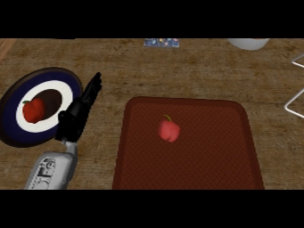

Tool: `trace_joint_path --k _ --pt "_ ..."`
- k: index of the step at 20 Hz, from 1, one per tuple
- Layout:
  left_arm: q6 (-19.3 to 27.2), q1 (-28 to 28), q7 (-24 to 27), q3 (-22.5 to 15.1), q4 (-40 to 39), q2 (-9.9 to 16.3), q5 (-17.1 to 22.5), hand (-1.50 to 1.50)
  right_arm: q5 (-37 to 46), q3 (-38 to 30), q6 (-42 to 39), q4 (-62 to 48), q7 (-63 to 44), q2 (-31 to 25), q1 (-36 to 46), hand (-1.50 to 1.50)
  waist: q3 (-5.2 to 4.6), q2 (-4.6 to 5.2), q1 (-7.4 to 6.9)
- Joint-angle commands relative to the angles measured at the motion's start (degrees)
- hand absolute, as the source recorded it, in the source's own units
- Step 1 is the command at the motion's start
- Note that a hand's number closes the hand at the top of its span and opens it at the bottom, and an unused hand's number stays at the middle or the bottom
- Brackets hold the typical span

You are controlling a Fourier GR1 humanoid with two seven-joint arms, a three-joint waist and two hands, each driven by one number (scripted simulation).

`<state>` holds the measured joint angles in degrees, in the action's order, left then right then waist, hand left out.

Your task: Pick the squash from the tray and place it in the tiered shelf

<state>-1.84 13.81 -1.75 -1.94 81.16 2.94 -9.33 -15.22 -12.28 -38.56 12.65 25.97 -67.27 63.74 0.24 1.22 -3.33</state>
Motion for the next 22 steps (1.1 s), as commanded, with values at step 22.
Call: trace_joint_path --k 22 --pt "0.1 -0.5 1.4 -0.4 1.4 -0.5 0.1 0.00 -0.2 -1.4 -12.0 -6.5 -11.6 -12.8 -3.0 -1.50 1.21 2.02 -1.04"
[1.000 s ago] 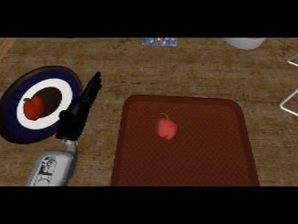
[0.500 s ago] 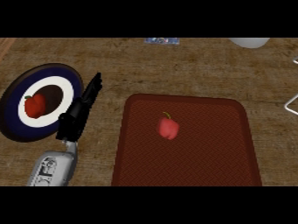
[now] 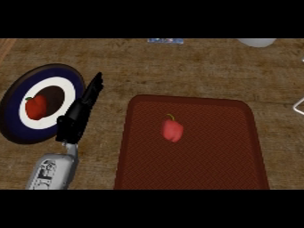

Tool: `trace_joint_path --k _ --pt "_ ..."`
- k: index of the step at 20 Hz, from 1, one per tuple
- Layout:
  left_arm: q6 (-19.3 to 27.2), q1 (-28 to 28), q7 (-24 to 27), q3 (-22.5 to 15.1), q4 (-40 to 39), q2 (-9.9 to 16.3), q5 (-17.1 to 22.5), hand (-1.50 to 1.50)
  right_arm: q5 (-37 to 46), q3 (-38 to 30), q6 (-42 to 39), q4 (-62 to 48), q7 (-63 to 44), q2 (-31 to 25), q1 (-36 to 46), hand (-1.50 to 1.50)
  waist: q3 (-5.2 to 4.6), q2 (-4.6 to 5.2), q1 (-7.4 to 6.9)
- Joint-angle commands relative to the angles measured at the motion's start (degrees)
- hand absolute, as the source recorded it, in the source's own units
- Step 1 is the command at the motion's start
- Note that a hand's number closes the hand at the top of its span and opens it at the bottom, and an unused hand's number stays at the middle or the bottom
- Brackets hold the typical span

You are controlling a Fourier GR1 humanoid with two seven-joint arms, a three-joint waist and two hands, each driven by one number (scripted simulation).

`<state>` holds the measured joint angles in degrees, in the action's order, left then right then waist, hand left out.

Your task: Pick the squash from the tray and place it in the tiered shelf

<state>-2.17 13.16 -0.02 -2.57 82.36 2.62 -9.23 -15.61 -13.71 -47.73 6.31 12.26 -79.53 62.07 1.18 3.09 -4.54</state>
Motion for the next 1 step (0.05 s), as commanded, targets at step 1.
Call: trace_joint_path --k 1 --pt "-0.1 0.1 -0.3 0.1 0.4 -0.3 0.5 0.00 0.3 0.1 -2.8 -0.4 1.8 -0.3 -1.9 -1.50 0.23 0.12 0.18"
